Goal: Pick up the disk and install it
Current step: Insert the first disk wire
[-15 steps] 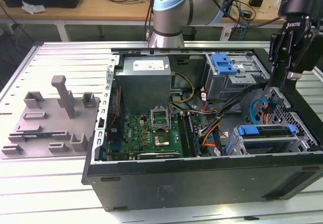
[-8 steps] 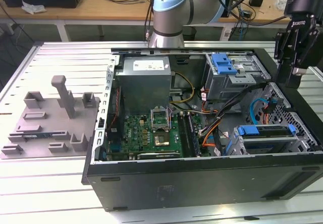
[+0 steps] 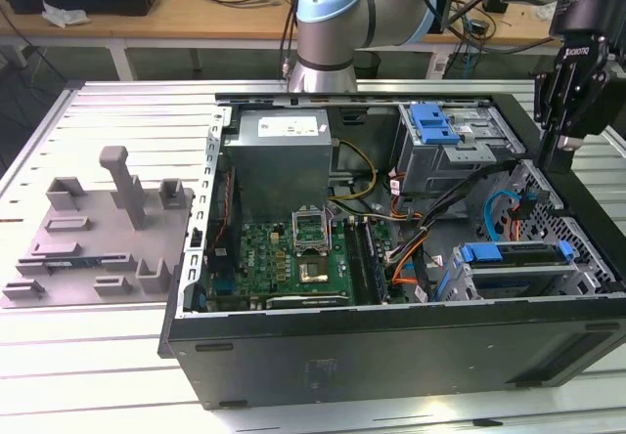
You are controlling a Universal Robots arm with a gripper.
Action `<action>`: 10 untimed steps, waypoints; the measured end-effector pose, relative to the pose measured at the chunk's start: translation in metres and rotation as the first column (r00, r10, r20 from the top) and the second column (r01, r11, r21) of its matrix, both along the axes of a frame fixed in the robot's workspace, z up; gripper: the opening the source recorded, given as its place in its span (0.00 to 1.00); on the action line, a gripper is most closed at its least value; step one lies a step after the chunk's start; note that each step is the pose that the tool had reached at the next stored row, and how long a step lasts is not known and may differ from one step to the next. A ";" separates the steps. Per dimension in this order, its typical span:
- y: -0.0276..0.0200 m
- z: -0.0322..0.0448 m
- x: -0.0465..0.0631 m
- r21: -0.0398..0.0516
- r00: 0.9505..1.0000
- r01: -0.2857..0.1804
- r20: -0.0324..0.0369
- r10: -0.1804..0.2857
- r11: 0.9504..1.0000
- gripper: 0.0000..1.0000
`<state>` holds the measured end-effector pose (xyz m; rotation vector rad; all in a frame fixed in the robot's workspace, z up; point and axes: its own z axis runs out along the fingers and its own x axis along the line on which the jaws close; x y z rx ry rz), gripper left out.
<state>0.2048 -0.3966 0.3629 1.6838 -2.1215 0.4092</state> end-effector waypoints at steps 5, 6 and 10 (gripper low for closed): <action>0.0000 -0.0049 0.001 0.000 1.000 0.007 -0.002 -0.007 1.000 0.29; -0.0001 -0.0066 0.001 0.000 1.000 0.007 -0.002 -0.007 1.000 0.29; -0.0030 -0.0124 0.001 0.000 1.000 0.008 -0.003 -0.008 1.000 0.29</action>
